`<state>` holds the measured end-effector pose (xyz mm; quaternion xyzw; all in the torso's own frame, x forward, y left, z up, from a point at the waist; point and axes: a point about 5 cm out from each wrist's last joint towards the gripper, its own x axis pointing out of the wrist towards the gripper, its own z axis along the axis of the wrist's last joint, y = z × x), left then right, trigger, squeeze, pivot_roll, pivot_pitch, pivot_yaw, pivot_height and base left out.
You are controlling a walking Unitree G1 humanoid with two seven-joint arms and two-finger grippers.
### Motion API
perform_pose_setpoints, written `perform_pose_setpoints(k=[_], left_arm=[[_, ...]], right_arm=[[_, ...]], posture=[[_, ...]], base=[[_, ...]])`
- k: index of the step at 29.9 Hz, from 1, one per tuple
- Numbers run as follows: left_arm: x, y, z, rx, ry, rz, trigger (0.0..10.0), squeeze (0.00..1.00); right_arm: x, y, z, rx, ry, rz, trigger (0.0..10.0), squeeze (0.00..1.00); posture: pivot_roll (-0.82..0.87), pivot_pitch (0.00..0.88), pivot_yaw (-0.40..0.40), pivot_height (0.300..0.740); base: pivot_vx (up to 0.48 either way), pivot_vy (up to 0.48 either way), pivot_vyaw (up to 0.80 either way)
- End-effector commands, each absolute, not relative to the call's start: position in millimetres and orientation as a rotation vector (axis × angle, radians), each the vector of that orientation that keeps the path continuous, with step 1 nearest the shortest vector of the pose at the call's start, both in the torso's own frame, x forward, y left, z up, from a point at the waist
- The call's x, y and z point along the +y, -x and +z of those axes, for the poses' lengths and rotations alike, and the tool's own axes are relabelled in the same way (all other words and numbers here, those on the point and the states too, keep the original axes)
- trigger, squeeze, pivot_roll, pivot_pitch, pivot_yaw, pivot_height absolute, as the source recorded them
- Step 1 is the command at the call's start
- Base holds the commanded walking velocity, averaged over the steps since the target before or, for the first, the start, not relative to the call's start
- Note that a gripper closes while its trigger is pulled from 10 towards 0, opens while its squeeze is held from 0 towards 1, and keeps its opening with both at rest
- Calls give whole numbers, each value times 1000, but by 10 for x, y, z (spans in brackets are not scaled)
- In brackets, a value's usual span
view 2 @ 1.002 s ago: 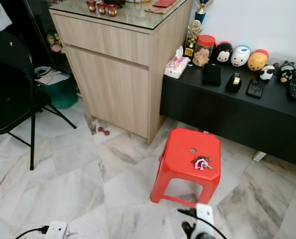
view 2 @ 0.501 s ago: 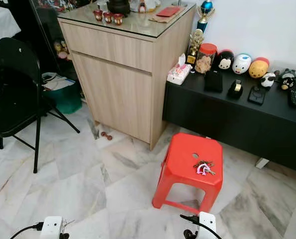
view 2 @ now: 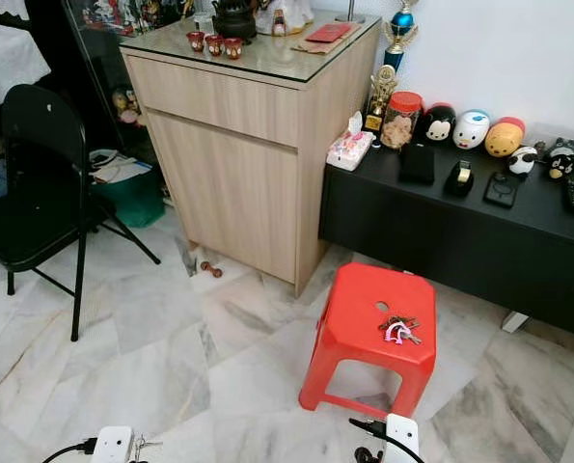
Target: Hang keys on a hook
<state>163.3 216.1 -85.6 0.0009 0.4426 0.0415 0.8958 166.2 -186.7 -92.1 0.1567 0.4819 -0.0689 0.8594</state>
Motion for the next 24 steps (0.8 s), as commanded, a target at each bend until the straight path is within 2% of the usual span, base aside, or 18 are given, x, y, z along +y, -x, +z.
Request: perform_pose_setpoints(k=[1,7,24], left_arm=[[2170,-1622,-861,923,8,94,10000,0],[2163,-1646,-854,924,17,86,10000,0],[2118,-1622,-874,929,57,101,10000,0]], right_arm=[[-1954,-1680,-904,989,-356,-212,10000,0],[-1965,-1679,-903,989,-366,-210,10000,0],[-1984,-1651,-915,1002,-396,-252,10000,0]], posture=[[111,33,-6,740],[119,54,-12,740],[111,89,-19,740]], base=[[0,0,0],[0,0,0],[-292,0,0]])
